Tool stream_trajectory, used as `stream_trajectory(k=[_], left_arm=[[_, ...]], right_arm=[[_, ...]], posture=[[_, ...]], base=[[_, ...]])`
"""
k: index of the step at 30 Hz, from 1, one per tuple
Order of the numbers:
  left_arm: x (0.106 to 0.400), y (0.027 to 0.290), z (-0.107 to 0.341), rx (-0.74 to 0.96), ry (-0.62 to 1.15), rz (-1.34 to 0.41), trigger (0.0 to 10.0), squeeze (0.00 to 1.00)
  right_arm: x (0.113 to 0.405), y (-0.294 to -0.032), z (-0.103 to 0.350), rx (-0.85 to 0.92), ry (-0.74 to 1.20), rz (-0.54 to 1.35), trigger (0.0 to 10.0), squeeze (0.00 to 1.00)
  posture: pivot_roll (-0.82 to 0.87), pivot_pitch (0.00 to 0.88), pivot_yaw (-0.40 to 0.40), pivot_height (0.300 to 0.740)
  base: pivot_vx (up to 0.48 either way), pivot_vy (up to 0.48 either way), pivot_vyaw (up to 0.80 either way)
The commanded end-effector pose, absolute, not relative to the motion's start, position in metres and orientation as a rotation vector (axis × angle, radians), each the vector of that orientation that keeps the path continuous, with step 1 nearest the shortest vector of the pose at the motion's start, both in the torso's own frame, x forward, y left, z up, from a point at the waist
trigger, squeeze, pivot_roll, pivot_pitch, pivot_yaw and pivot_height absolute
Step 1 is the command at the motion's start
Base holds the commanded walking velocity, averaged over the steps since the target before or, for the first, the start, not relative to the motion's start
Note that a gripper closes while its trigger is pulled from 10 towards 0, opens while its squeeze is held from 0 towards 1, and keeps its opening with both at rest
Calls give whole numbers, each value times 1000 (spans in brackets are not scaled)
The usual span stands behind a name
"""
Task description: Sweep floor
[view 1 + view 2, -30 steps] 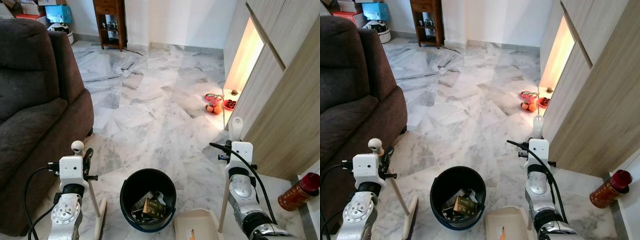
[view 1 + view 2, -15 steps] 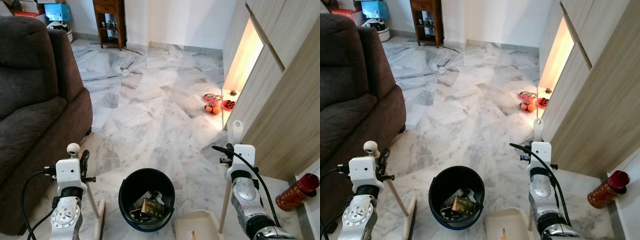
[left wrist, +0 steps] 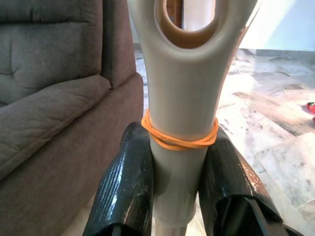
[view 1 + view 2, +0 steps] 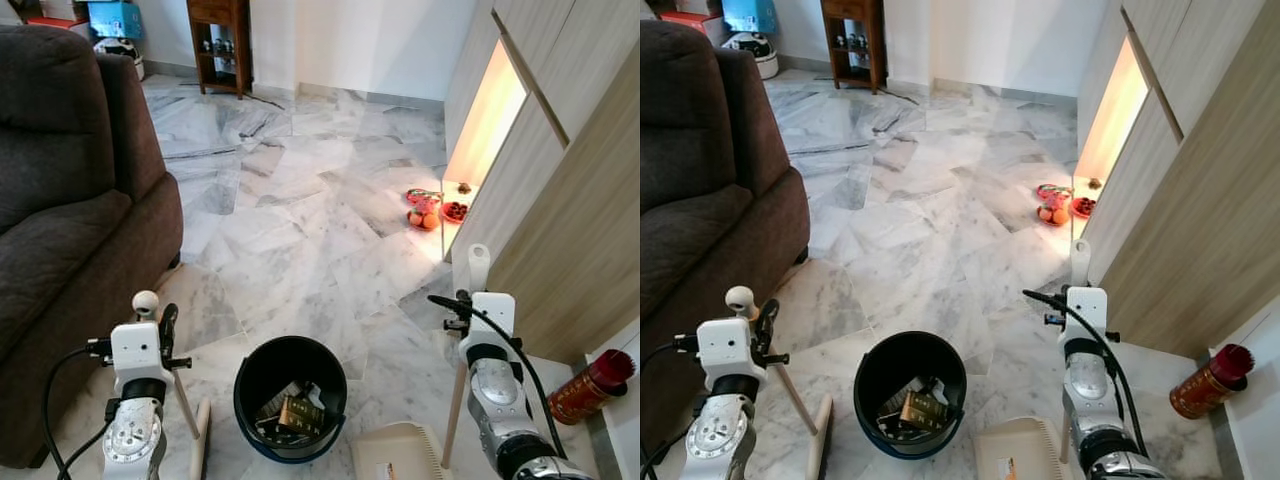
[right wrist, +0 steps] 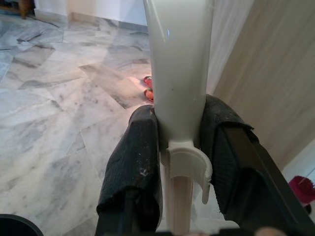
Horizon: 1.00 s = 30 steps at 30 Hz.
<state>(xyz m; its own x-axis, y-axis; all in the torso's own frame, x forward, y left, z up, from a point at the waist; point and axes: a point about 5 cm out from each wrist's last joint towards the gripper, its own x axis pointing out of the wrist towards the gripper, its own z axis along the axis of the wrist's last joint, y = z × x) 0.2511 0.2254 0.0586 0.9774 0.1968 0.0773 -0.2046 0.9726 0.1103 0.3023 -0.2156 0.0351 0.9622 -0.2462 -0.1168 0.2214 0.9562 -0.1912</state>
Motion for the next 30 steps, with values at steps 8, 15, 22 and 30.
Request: stream_trajectory(k=[8, 15, 22, 30], left_arm=[[257, 226, 65, 136, -107, 180, 10000, 0], [258, 227, 65, 142, -103, 170, 10000, 0], [259, 227, 65, 145, -108, 160, 10000, 0], [261, 224, 66, 144, -112, 151, 10000, 0]], right_arm=[[301, -221, 38, -168, 117, -268, 10000, 0], [300, -219, 36, -165, 121, -267, 10000, 0], [299, -217, 34, -164, 125, -265, 10000, 0], [298, -216, 33, -164, 129, -264, 10000, 0]], posture=[[152, 0, -71, 740], [157, 0, -67, 740], [154, 0, -62, 740], [150, 0, -61, 740]], base=[[0, 0, 0], [-78, 0, 0], [-286, 0, 0], [-270, 0, 0]])
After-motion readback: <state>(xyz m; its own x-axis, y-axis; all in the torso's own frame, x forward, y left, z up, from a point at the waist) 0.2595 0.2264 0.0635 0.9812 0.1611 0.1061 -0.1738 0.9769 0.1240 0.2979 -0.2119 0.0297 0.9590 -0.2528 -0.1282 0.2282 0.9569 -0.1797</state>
